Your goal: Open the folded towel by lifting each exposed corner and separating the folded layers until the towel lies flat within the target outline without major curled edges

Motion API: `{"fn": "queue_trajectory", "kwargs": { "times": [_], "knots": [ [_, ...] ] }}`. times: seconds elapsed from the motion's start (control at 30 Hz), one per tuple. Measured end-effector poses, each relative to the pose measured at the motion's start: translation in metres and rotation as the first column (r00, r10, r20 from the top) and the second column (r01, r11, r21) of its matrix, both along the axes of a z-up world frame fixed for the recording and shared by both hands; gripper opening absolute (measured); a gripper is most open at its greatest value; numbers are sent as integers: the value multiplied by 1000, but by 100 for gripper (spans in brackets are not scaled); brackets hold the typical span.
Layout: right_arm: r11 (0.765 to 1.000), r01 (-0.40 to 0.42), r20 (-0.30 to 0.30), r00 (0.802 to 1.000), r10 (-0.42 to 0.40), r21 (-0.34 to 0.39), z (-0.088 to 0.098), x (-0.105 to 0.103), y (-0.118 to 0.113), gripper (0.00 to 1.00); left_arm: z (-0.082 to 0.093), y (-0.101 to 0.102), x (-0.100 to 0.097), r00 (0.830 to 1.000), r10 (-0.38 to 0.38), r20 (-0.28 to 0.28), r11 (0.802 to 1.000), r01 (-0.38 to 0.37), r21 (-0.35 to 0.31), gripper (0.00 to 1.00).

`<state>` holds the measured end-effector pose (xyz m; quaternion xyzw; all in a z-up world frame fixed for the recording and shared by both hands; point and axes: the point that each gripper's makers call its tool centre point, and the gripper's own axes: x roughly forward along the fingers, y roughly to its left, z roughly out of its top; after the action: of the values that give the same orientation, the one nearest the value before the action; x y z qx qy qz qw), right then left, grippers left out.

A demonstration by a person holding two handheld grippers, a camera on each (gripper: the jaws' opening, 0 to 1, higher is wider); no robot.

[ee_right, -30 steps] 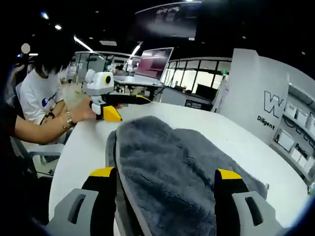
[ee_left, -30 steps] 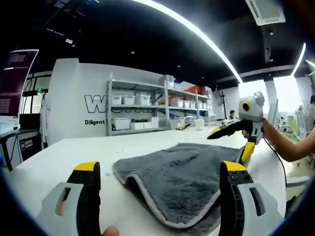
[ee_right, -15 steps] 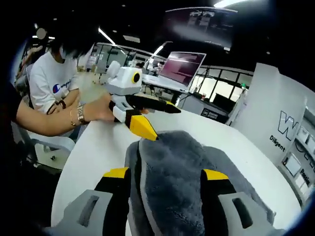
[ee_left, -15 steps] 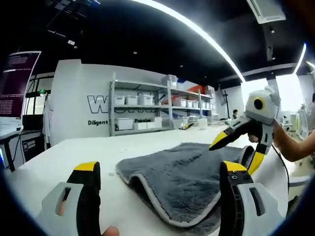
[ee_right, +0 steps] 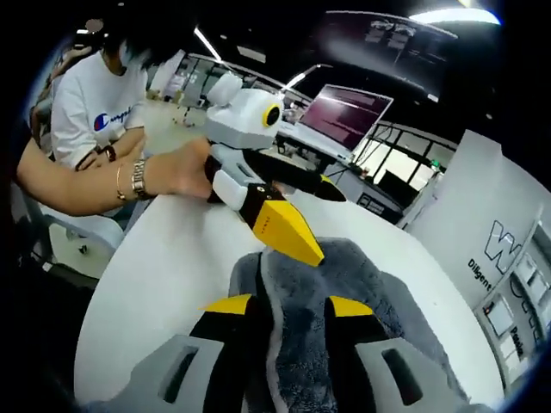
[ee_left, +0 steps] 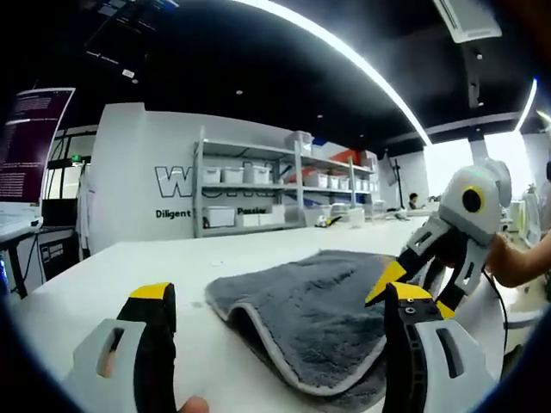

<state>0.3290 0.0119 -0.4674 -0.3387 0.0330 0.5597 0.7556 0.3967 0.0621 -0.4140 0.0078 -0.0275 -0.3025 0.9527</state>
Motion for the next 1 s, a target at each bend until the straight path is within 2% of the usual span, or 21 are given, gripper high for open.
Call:
{"fn": "queue_trajectory", "kwargs": {
  "times": [0.17, 0.3, 0.37, 0.57, 0.8, 1.0],
  "knots": [
    [997, 34, 52, 998, -31, -62, -9, 10, -2, 21, 0, 0, 0, 1000, -5, -3, 1000, 5, -4, 99],
    [999, 26, 46, 999, -24, -34, -7, 11, -1, 11, 0, -1, -1, 1000, -9, -1, 1000, 9, -4, 99],
    [1000, 16, 35, 999, -15, -22, -6, 9, -1, 1, 0, -1, -1, 1000, -10, 0, 1000, 10, -5, 99],
    [999, 40, 52, 998, -41, 12, 2, 13, -5, 0, 0, -1, -1, 1000, -13, 1, 1000, 13, -5, 99],
    [988, 146, 62, 987, -149, 50, 16, 37, -25, 0, 1, -1, -2, 1000, -17, 2, 1000, 17, -9, 99],
    [969, 229, 63, 970, -235, 98, 31, 52, -45, 0, 1, -1, -1, 1000, -22, 0, 1000, 22, -18, 99]
  ]
}}
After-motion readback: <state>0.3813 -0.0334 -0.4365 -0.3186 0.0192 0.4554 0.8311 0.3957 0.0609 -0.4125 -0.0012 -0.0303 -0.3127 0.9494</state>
